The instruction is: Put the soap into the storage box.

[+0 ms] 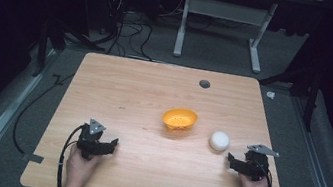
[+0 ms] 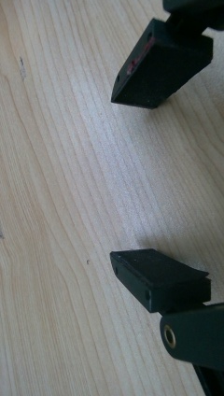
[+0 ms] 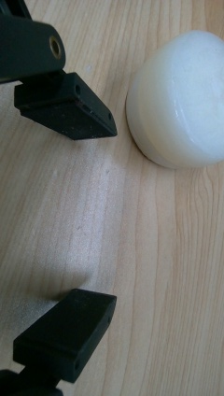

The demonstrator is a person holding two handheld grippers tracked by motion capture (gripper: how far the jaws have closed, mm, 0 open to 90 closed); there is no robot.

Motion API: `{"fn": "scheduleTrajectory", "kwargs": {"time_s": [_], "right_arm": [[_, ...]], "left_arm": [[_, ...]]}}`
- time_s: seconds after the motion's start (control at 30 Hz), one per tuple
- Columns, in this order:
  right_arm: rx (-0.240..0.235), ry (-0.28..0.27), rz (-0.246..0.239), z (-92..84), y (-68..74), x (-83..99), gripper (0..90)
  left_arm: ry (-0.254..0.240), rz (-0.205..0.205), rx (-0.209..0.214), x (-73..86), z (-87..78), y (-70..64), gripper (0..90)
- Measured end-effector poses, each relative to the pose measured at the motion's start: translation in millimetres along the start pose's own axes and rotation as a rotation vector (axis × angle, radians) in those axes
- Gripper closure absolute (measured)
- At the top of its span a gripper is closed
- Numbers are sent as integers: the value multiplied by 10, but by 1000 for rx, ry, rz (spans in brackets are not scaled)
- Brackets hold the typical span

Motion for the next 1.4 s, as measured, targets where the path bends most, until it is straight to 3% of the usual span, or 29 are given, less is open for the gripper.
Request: {"fn": "scheduleTrajectory", "kwargs": {"time_s": [0.73, 1.4], "right_arm": [[-90, -57, 4, -220, 229, -4, 162], [-152, -68, -41, -154, 485, -164, 136]], "left_arm": [[0, 0, 0, 0, 0, -1, 204], [0, 0, 0, 0, 0, 0, 203]]}}
Point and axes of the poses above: each handheld gripper's, and its own axes: z roughly forward along the jaws, x roughly out of its underside, y roughly to its left, the point moved 5 cm from there along z, roughly forward along the jaws, and after that the axes turned 5 degrees about -y, right-handed, at the moved point
